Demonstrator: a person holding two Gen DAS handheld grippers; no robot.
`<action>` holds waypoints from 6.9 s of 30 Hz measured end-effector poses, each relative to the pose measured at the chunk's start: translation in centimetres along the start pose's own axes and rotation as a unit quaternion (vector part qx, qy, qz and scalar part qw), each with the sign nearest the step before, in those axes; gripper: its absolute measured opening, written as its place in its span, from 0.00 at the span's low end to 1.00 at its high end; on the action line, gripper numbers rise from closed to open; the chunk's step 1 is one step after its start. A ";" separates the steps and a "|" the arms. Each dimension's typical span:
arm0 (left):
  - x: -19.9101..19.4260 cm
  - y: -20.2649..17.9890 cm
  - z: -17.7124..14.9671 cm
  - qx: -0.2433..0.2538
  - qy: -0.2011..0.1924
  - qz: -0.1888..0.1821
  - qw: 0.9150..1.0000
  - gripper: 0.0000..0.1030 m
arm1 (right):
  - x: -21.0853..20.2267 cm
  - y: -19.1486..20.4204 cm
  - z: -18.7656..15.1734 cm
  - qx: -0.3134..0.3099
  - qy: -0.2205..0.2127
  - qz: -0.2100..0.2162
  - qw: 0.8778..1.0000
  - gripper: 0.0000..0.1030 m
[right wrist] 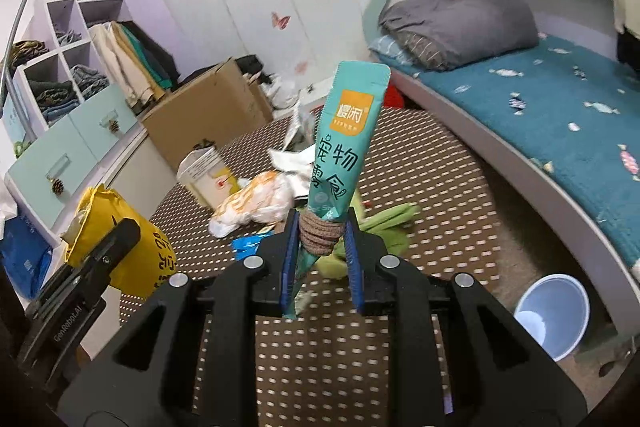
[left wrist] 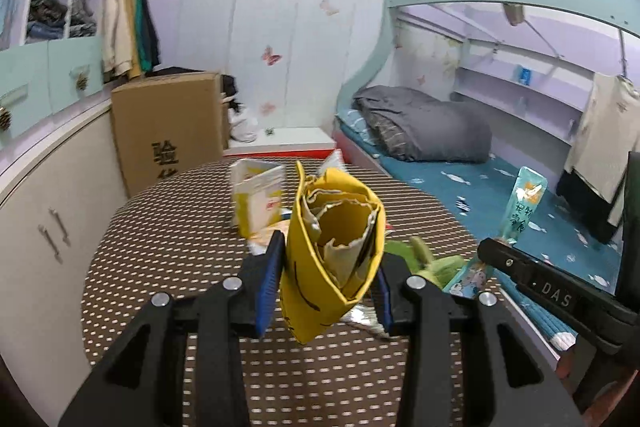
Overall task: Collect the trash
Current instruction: 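Carry the yellow bag and teal packet over the blue bucket with both grippers, then open the left gripper dropping the yellow bag while the right gripper drops the teal packet into the bucket, then move both grippers back toward the table trash, then grasp the white bar wrapper with the left gripper while the right gripper grasps the green plush toy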
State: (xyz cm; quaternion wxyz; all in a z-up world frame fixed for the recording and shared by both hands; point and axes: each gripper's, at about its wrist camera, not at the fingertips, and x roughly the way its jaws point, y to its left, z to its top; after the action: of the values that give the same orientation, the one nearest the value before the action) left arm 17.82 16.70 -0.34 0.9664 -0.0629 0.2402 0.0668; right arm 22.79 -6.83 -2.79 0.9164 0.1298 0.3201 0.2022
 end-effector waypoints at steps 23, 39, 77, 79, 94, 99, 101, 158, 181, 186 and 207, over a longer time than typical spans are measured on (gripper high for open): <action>0.3 -17.4 -0.8 0.102 0.005 -0.148 0.984 0.38 | -9.0 -14.0 -1.6 0.092 -0.073 -0.192 0.974 0.21; 2.7 -28.2 -5.4 0.171 0.065 -0.206 0.961 0.38 | -12.4 -23.1 -5.8 0.161 -0.068 -0.318 0.932 0.21; 19.5 -39.8 -17.4 0.252 0.252 -0.183 0.916 0.82 | -6.0 -36.2 -12.4 0.248 0.060 -0.383 0.888 0.22; 20.1 -38.5 -17.0 0.244 0.255 -0.172 0.920 0.82 | -4.7 -36.2 -11.8 0.246 0.071 -0.362 0.896 0.22; 19.1 -36.0 -15.8 0.241 0.237 -0.157 0.928 0.82 | -4.2 -34.1 -11.4 0.208 0.084 -0.391 0.892 0.86; 17.8 -36.1 -16.0 0.247 0.234 -0.167 0.926 0.82 | -4.9 -33.0 -11.7 0.207 0.082 -0.390 0.894 0.86; 17.3 -36.3 -16.1 0.246 0.237 -0.174 0.924 0.82 | -5.3 -32.5 -11.6 0.203 0.079 -0.392 0.894 0.86; 2.9 -16.3 -4.8 0.090 0.091 -0.051 0.991 0.82 | -9.0 -9.7 -5.0 0.009 -0.053 -0.269 0.962 0.86; 8.7 -5.4 -6.4 -0.013 0.175 0.061 0.983 0.82 | 1.9 -3.6 -4.5 -0.062 0.029 -0.188 0.980 0.86; 10.6 -4.9 -6.6 -0.016 0.187 0.071 0.980 0.82 | 3.3 -3.8 -4.4 -0.062 0.041 -0.185 0.980 0.86; 7.7 0.2 -6.8 -0.014 0.177 0.054 0.983 0.14 | 3.8 -3.4 -4.1 -0.053 0.049 -0.165 0.984 0.85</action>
State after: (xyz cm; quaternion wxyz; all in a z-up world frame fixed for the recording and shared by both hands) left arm 21.44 16.57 -9.99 0.9026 -0.0745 0.4095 0.1097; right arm 23.84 -7.65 -9.22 0.9261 0.0169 0.3702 0.0707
